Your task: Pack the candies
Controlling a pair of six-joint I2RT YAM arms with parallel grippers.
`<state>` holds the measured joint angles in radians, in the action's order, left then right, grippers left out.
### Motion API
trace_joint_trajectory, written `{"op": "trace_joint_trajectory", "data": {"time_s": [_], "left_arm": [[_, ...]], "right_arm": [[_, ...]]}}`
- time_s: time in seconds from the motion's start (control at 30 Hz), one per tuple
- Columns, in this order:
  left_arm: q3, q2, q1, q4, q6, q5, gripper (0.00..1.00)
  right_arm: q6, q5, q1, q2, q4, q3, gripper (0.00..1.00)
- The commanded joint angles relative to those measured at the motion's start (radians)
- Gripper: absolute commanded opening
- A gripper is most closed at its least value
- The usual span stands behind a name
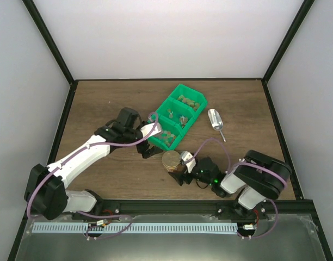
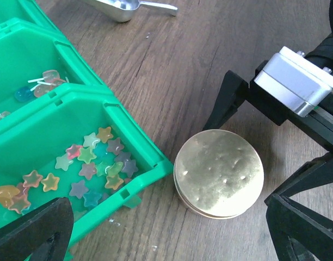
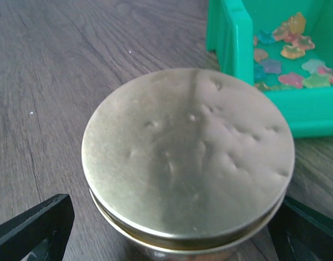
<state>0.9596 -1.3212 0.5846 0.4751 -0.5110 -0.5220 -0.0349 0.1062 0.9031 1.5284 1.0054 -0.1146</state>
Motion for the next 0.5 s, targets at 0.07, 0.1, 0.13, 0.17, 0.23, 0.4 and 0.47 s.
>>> {"op": "trace_joint_trajectory", "data": {"time_s": [0.07, 0.1, 0.13, 0.17, 0.23, 0.4, 0.47], "left_arm": [[-0.023, 0.056, -0.011, 0.066, -0.097, -0.026, 0.99], [-0.031, 0.064, -0.011, 0.074, -0.101, -0.022, 0.98], [-0.036, 0.073, -0.011, 0.083, -0.106, -0.014, 0.97], [-0.041, 0.083, -0.011, 0.090, -0.110, -0.005, 0.97], [-0.053, 0.104, -0.011, 0.096, -0.117, 0.006, 0.97], [-0.085, 0.140, -0.011, 0.151, -0.206, -0.001, 0.95], [-0.082, 0.135, -0.011, 0.188, -0.243, -0.015, 0.95]], "right_arm": [[0.077, 0.041, 0.010, 0.210, 0.372, -0.024, 0.96], [0.092, 0.044, 0.010, 0.248, 0.416, -0.025, 0.95], [0.109, 0.052, 0.010, 0.283, 0.459, -0.023, 0.93], [0.127, 0.057, 0.010, 0.312, 0.493, -0.023, 0.92], [0.153, 0.056, 0.010, 0.371, 0.546, -0.032, 0.91], [0.177, 0.106, 0.010, 0.467, 0.666, -0.072, 0.86], [0.178, 0.146, 0.012, 0.469, 0.667, -0.090, 0.83]]}}
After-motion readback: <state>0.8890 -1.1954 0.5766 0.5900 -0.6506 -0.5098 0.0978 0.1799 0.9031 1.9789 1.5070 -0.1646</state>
